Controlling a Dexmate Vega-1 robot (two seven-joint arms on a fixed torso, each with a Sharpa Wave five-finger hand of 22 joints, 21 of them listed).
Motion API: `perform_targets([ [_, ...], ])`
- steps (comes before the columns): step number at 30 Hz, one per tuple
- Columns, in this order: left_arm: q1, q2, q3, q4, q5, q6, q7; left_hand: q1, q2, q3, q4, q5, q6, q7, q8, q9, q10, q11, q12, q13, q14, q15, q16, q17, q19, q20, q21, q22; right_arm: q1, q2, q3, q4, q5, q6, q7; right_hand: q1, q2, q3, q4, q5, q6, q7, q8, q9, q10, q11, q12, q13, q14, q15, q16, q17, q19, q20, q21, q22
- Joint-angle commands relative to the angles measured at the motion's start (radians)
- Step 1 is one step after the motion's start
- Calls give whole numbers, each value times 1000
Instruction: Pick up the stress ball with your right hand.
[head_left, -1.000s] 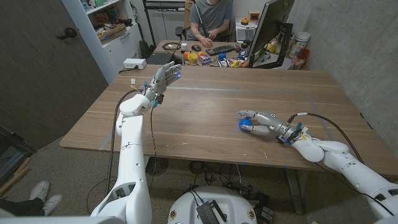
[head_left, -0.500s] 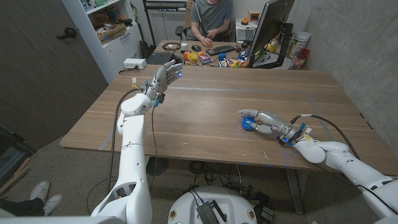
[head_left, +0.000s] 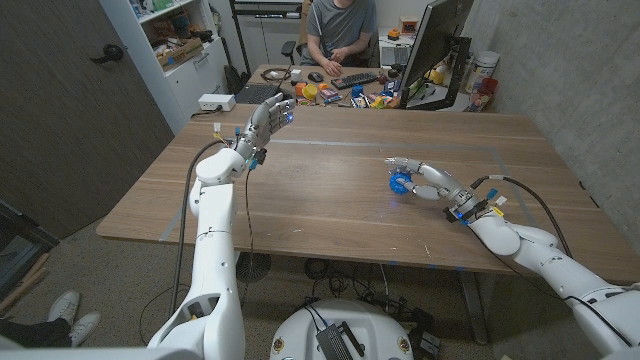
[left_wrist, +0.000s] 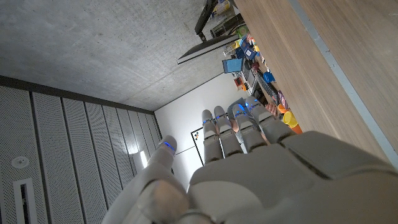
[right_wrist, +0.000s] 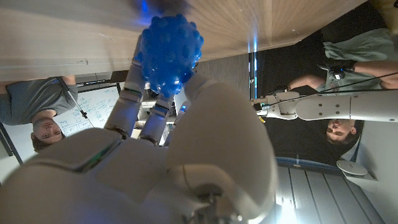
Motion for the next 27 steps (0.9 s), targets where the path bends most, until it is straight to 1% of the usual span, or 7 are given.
perform_targets([
  [1, 8, -3, 9, -24, 4, 11, 3, -12, 1, 0, 8, 2, 9, 5, 3, 5, 9, 4, 1, 3, 6, -87, 6, 2, 1, -39, 6, 4, -19, 72, 123, -143, 318, -48, 310, 15, 1, -3, 0, -3, 13, 2, 8, 6, 5, 0, 2, 1, 5, -162, 0, 4, 85, -235, 9, 4],
  [5, 9, -3, 9, -32, 3, 7, 4, -13, 1, -3, 11, 3, 9, 3, 2, 5, 10, 3, 1, 3, 5, -88, 6, 2, 1, -40, 6, 4, 3, 80, 164, -212, 428, -70, 428, 17, 0, -4, 0, -4, 15, 2, 8, 6, 8, 3, 3, 1, 5, -161, -1, 4, 85, -235, 12, 6],
  [7, 10, -4, 9, -34, 2, 7, 4, -13, 0, -4, 13, 3, 9, 4, 2, 5, 10, 3, 1, 3, 5, -88, 6, 2, 0, -39, 5, 4, 20, 75, 174, -248, 491, -84, 495, 19, -1, -5, 1, -5, 16, 3, 8, 6, 9, 4, 3, 1, 5, -161, -1, 4, 84, -235, 15, 8],
  [13, 17, -8, 5, -44, -1, 10, 4, -13, 0, -5, 15, 3, 9, 4, 1, 5, 10, 3, 1, 3, 2, -88, 5, 2, -1, -39, 5, 4, 77, 81, 235, -321, 572, -112, 617, 24, -4, -9, 2, -9, 24, 3, 9, 6, 17, 7, 6, 1, 7, -159, -3, 6, 83, -234, 25, 13],
  [18, 20, -8, 4, -56, -1, 9, 3, -12, 0, -7, 18, 4, 11, 3, 1, 5, 10, 4, 1, 3, 1, -88, 4, 1, -1, -39, 5, 4, 146, 95, 282, -343, 586, -111, 678, 26, -6, -11, 3, -11, 29, 5, 10, 6, 20, 8, 7, 1, 7, -159, -4, 6, 82, -234, 29, 15],
  [20, 20, -8, 3, -60, -2, 8, 1, -12, 0, -8, 18, 4, 11, 4, 1, 4, 11, 3, 1, 3, 0, -89, 4, 1, -1, -39, 5, 4, 170, 96, 292, -359, 606, -119, 706, 27, -6, -12, 3, -12, 29, 4, 10, 6, 21, 12, 7, 1, 7, -159, -4, 7, 81, -234, 32, 16],
  [27, 25, -10, -1, -75, -5, 8, -1, -11, 0, -10, 22, 5, 10, 3, 0, 4, 11, 2, 1, 3, 0, -90, 4, 1, -1, -39, 5, 4, 241, 117, 336, -409, 638, -149, 757, 29, -8, -14, 4, -14, 31, 4, 9, 6, 22, 11, 7, 1, 8, -158, -5, 7, 79, -234, 38, 19],
])
